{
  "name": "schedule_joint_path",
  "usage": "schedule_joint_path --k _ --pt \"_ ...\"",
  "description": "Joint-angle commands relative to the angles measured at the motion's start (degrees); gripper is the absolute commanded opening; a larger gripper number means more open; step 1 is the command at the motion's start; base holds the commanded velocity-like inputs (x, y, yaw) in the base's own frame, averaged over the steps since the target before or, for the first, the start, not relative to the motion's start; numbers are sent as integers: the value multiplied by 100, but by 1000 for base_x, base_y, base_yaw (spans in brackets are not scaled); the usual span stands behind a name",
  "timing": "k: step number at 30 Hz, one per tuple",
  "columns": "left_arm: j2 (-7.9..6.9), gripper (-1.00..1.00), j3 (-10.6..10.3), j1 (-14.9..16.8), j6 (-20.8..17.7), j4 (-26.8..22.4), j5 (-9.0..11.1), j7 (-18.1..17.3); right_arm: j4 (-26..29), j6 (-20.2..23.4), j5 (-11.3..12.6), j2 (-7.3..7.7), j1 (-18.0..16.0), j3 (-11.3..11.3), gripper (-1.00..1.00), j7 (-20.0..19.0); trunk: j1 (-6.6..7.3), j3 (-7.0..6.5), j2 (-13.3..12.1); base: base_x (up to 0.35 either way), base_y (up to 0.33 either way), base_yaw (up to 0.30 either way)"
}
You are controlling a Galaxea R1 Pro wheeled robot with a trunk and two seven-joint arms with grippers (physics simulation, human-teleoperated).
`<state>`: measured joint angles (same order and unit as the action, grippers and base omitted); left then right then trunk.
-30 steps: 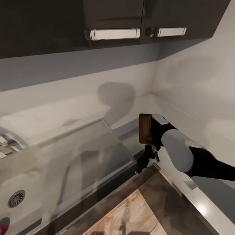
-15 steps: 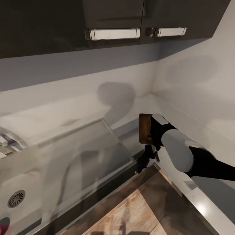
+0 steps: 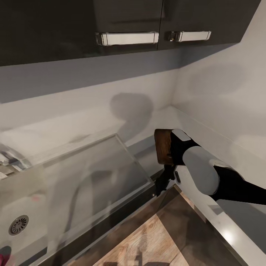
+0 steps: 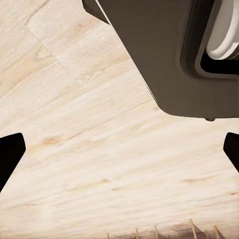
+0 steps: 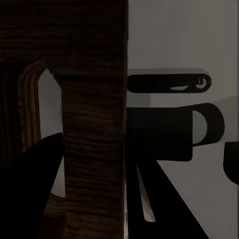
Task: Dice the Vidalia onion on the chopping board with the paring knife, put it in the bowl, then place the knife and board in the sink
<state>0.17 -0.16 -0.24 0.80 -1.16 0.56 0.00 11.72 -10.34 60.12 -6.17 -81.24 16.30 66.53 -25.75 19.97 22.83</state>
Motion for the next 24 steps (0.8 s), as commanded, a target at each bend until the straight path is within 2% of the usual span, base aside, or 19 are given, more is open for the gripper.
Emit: schedule_joint_path --k 1,6,24 --pt "0 100 -2 -4 8 -9 6 0 6 -58 61 2 -4 -43 -100 22 -3 8 9 0 0 0" --pt "0 100 -2 -2 8 -8 6 0 6 -56 61 2 -5 -40 -100 50 -3 -11 9 0 0 -45" --pt "0 100 -2 -2 8 -8 6 0 6 -31 69 2 -6 -40 -100 45 -3 -163 9 0 0 -131"
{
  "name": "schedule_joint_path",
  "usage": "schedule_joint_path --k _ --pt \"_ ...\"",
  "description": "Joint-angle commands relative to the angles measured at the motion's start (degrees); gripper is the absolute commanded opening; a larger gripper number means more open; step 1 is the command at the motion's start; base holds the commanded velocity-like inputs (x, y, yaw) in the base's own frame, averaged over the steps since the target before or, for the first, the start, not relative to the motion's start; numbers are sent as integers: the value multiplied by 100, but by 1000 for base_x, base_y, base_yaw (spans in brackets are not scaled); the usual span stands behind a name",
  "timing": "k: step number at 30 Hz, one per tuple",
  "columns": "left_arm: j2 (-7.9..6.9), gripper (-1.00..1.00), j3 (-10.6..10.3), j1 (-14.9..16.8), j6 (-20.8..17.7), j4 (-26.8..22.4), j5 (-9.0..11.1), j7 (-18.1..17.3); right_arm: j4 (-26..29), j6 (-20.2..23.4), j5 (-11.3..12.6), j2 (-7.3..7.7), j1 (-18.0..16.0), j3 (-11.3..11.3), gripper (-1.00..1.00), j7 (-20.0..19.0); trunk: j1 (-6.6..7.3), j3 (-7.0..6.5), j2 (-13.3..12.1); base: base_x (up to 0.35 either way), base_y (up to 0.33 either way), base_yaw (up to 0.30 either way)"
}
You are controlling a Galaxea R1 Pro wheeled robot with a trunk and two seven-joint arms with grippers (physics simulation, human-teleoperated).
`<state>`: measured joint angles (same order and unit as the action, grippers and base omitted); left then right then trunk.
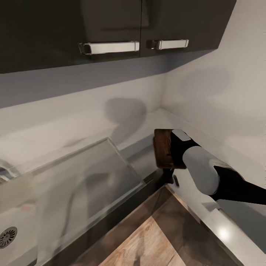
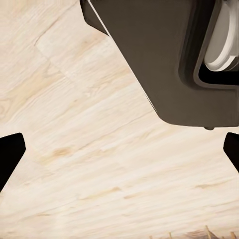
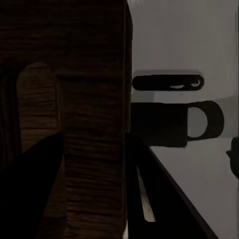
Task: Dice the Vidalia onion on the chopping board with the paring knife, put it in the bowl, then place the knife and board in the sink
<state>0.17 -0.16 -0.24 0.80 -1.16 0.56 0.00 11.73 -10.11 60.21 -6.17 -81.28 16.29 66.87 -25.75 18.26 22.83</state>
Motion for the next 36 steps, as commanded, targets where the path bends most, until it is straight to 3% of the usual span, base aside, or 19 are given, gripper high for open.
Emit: schedule_joint_path --k 1,12,18,36 --pt "0 100 -2 -3 8 -8 6 0 4 -52 60 1 -2 -38 -100 11 -3 0 9 0 0 -134" --pt "0 100 -2 -3 8 -9 6 0 4 31 68 1 -1 -30 -100 11 -3 -71 9 0 0 -103" --pt "0 100 -2 -3 8 -9 6 0 4 446 69 1 -2 -13 -100 11 -3 -73 9 0 0 3" --pt "0 100 -2 -3 8 -8 6 0 4 583 84 1 -2 -3 -100 11 -3 -73 9 -1 0 244"
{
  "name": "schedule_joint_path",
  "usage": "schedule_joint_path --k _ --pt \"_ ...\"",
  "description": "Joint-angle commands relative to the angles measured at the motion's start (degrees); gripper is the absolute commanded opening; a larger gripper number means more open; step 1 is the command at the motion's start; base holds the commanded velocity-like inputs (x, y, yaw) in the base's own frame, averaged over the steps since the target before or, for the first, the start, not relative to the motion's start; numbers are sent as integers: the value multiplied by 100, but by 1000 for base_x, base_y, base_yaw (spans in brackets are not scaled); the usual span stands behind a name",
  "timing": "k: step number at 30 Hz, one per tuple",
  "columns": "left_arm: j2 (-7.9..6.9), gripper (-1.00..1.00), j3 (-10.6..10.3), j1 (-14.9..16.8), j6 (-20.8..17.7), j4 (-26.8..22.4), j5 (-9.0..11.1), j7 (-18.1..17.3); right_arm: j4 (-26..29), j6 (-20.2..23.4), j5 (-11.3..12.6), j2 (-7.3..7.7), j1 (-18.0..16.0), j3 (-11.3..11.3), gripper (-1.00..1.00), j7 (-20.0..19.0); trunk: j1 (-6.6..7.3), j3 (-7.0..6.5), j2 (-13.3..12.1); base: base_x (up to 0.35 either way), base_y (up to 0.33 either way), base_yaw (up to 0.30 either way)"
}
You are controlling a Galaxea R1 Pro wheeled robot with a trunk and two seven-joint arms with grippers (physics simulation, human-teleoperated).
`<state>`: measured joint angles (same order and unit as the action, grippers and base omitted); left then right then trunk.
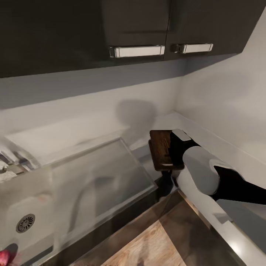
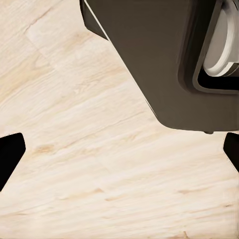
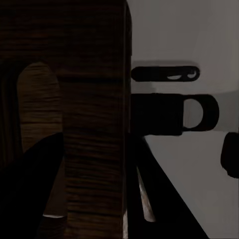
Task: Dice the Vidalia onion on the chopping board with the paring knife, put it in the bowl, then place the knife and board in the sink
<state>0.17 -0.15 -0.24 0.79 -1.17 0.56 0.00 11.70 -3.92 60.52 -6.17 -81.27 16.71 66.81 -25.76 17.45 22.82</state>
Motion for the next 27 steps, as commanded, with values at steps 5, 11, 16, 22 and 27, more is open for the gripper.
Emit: schedule_joint_path --k 5,11,16,22,27 --pt "14 100 -2 -3 8 -8 6 0 8 -30 57 2 -3 -45 -100 16 -2 8 10 -178 -58 233" --pt "26 100 0 -3 8 -10 6 0 8 -30 57 2 -3 -45 -100 16 -2 8 10 -286 -9 39" --pt "27 100 1 -3 8 -9 6 0 8 -6 57 2 -3 -45 -100 16 -2 8 10 -245 -1 3" --pt "27 100 4 -3 8 -9 6 0 8 77 57 2 -2 -45 -100 16 -2 8 10 -101 0 0" --pt "27 100 0 -3 8 -8 6 0 8 244 57 2 -2 -45 -100 16 -2 8 10 -14 0 29"
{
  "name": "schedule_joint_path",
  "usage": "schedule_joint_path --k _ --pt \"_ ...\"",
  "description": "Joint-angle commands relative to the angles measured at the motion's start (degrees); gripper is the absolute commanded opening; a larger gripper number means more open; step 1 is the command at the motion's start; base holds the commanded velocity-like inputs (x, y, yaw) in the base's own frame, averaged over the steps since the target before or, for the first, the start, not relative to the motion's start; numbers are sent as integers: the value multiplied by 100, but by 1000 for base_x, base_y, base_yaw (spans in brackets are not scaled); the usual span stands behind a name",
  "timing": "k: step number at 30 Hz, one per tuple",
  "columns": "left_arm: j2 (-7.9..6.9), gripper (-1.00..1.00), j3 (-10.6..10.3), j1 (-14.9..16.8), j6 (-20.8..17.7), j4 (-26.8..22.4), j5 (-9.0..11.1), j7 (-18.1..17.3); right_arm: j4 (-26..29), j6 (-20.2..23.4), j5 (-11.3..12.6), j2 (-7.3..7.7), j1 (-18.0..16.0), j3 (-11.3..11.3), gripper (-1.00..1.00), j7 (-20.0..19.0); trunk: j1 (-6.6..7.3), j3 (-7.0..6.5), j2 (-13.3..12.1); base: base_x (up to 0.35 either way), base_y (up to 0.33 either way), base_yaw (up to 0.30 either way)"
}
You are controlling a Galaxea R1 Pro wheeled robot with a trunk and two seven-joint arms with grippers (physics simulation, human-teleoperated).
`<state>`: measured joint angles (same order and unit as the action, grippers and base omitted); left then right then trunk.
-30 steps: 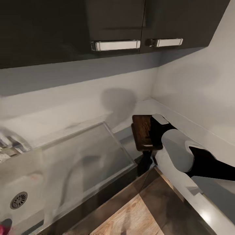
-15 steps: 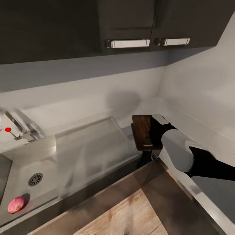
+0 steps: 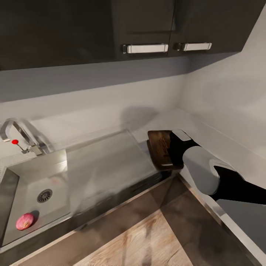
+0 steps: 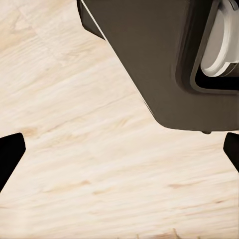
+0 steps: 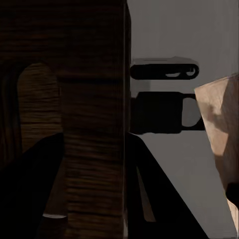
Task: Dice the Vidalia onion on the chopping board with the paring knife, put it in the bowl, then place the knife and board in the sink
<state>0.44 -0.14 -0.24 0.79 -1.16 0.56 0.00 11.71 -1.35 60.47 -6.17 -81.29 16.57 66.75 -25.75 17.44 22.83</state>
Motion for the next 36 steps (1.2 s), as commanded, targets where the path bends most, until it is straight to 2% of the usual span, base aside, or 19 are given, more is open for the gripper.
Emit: schedule_joint_path --k 1,19,36 --pt "0 100 -1 -2 8 -9 6 0 7 -8 62 2 -1 -31 -100 23 -3 8 9 -2 0 150" --pt "0 100 -3 -2 8 -9 6 0 7 20 62 2 -1 -31 -100 23 -3 8 9 -13 9 228" --pt "7 100 5 -3 8 -9 6 0 7 21 62 2 -1 -31 -100 23 -3 8 9 -237 207 173"
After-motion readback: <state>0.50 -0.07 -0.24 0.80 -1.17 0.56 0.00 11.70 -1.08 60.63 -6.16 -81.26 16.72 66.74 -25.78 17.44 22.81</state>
